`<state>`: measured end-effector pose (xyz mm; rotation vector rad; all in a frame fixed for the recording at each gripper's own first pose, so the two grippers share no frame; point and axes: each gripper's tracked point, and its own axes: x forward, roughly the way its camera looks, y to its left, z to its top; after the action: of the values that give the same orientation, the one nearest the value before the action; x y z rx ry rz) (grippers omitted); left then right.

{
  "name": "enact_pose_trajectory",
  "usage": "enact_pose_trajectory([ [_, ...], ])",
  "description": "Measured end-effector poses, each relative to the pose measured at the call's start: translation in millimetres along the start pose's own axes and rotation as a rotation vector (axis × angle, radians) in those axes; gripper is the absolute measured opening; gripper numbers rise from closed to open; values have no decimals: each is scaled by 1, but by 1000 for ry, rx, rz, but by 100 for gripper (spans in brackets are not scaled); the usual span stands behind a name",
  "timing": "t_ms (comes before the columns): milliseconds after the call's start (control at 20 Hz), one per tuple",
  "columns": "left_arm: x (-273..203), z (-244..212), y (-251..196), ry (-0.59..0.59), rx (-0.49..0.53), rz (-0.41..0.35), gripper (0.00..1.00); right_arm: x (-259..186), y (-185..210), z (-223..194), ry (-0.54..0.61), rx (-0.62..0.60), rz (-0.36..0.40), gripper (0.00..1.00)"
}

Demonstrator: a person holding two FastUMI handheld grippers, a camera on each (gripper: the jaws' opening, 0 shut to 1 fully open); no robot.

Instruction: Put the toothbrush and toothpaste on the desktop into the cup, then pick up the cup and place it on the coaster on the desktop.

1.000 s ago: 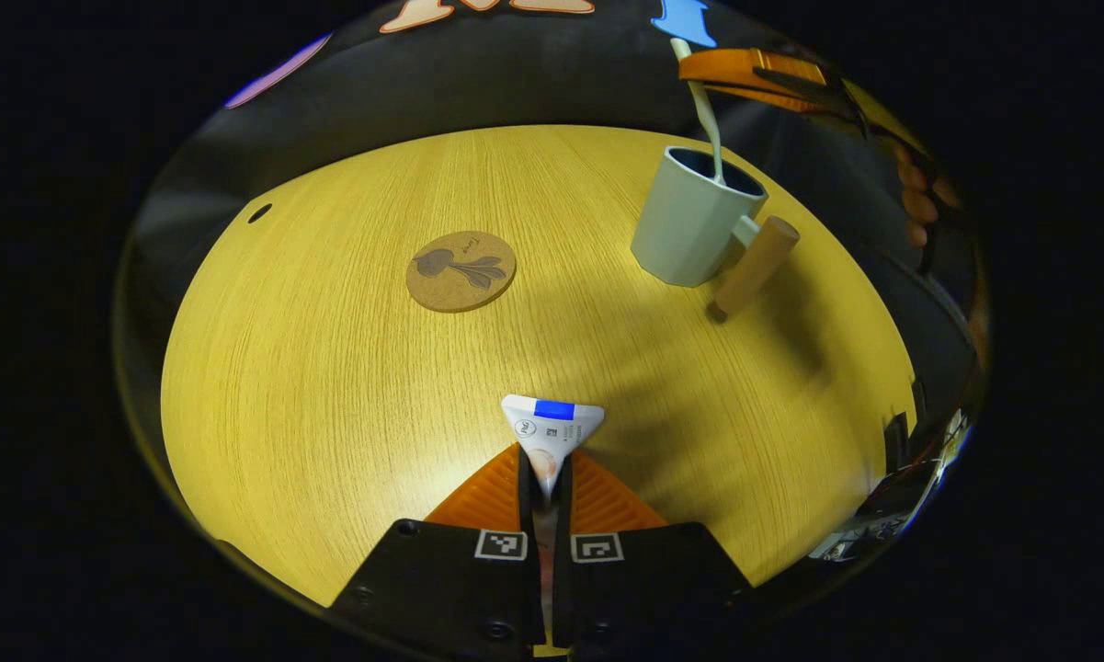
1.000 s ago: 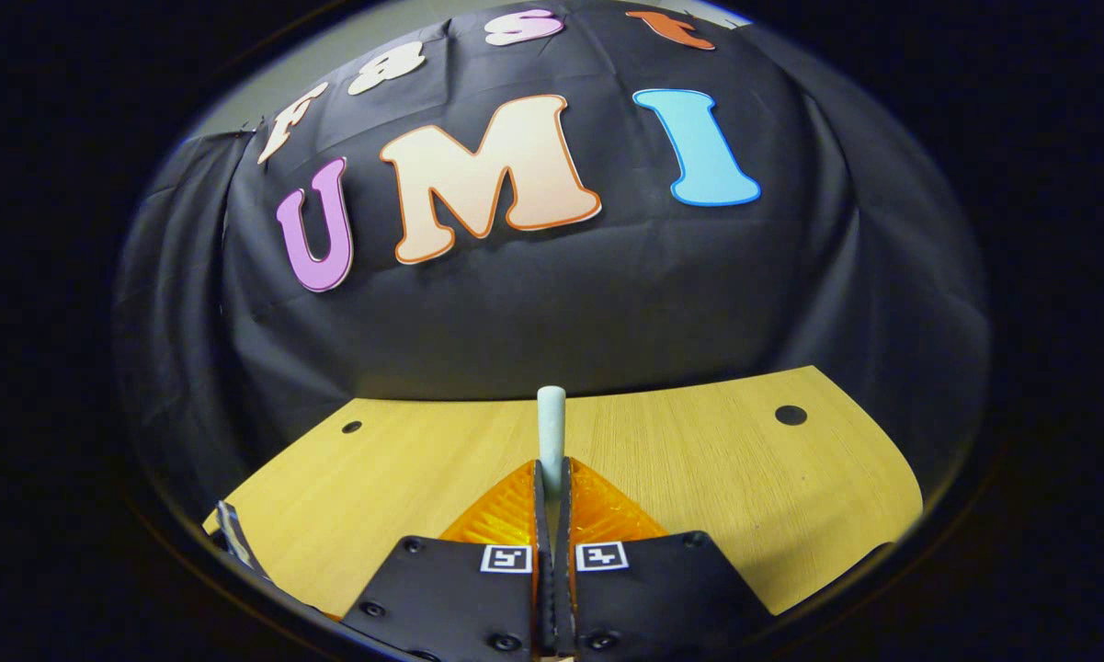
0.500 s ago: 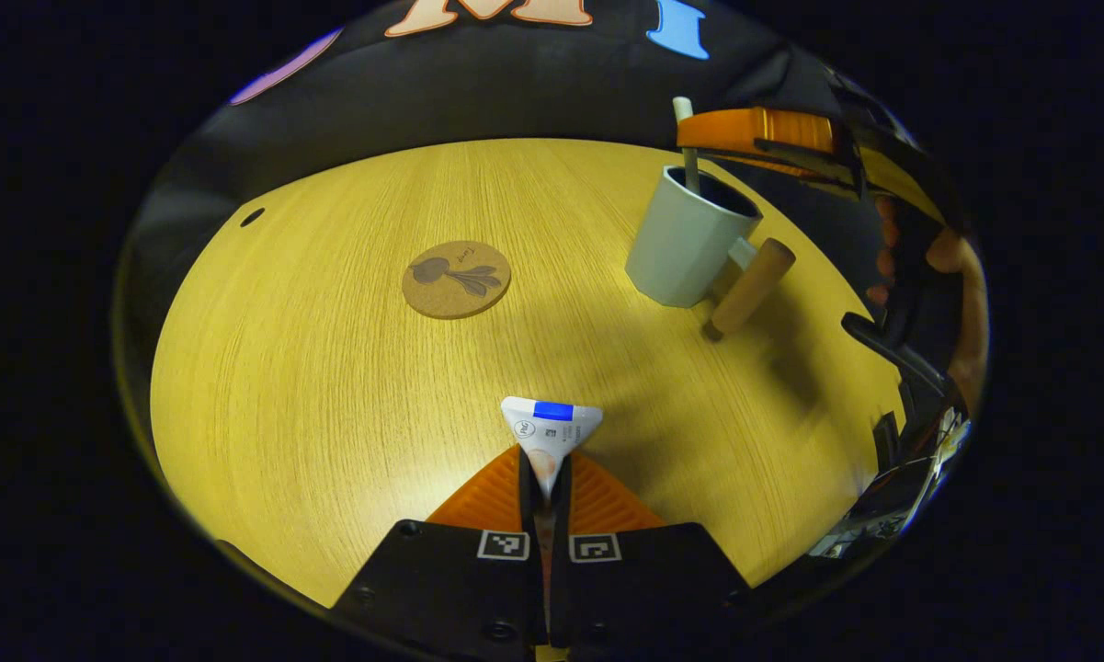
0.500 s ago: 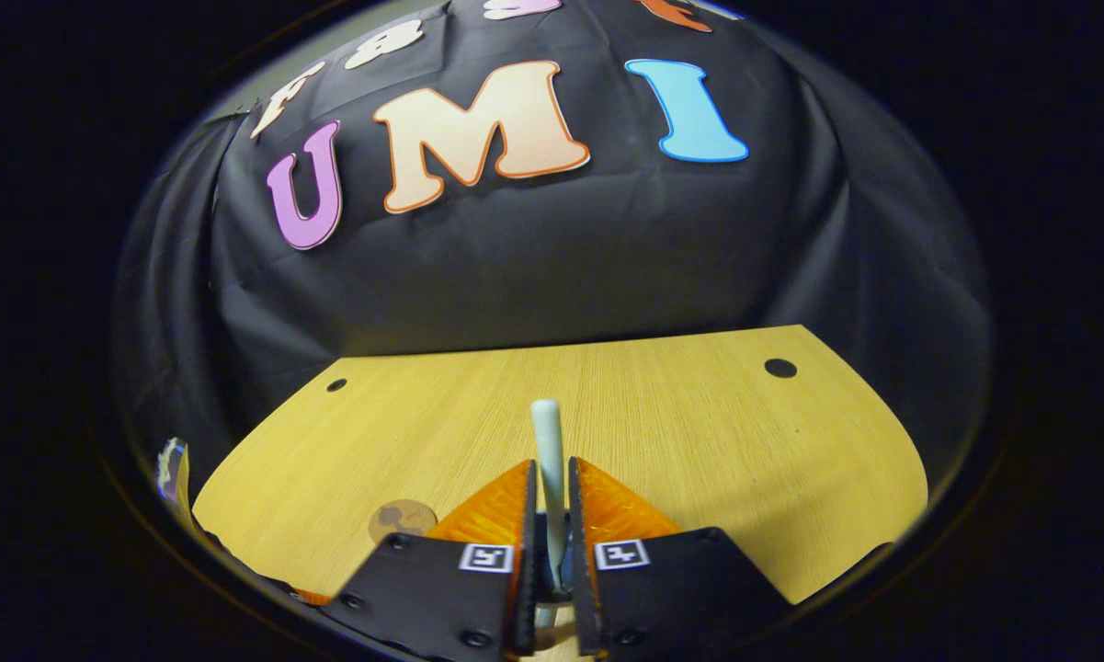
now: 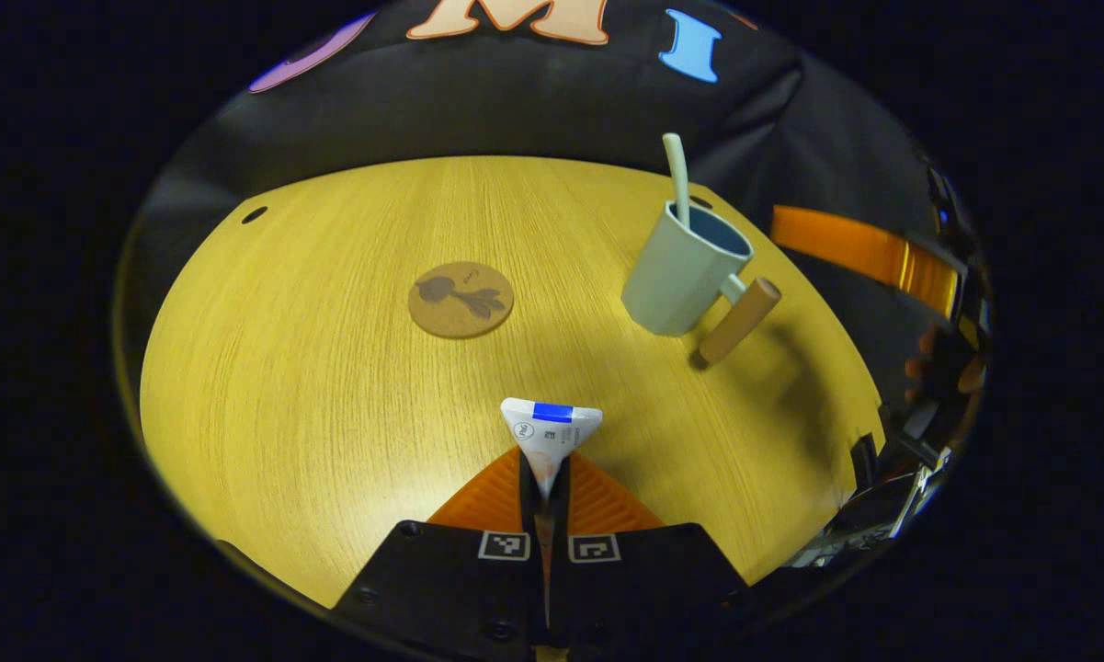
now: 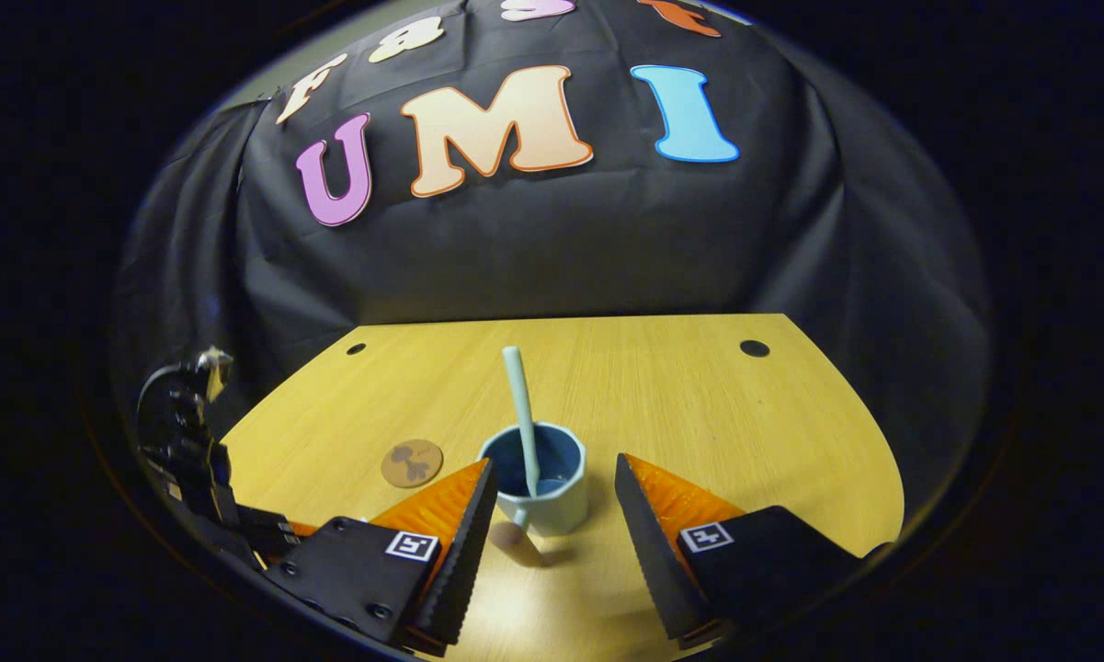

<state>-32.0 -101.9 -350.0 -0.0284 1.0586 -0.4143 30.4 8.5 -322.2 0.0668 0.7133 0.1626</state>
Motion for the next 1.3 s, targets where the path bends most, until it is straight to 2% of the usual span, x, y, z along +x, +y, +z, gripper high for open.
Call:
enact_pose_trajectory([
  [200, -14, 32, -8, -106, -33, -22, 1, -34, -19, -23, 27, 26, -24, 81],
  [450, -13, 83, -31, -199, -49, -87, 1, -54, -33, -51, 81, 55, -31, 81],
  [500, -10, 96, -36, -222, -42, -95, 0, -57, -36, -52, 84, 62, -31, 81],
  [550, -9, 105, -42, -229, -25, -101, 0, -61, -38, -54, 84, 64, -31, 74],
  [850, -14, 178, -96, -382, 88, -190, 1, -74, -46, -73, 124, 56, -24, 74],
  [1050, -21, 229, -137, -481, 107, -284, 0, -81, -56, -82, 146, 82, -34, 74],
  [1100, -14, 235, -142, -495, 111, -299, 2, -84, -58, -84, 154, 88, -39, 74],
  [1300, -1, 261, -167, -560, 126, -367, 0, -90, -64, -90, 177, 112, -63, 74],
])
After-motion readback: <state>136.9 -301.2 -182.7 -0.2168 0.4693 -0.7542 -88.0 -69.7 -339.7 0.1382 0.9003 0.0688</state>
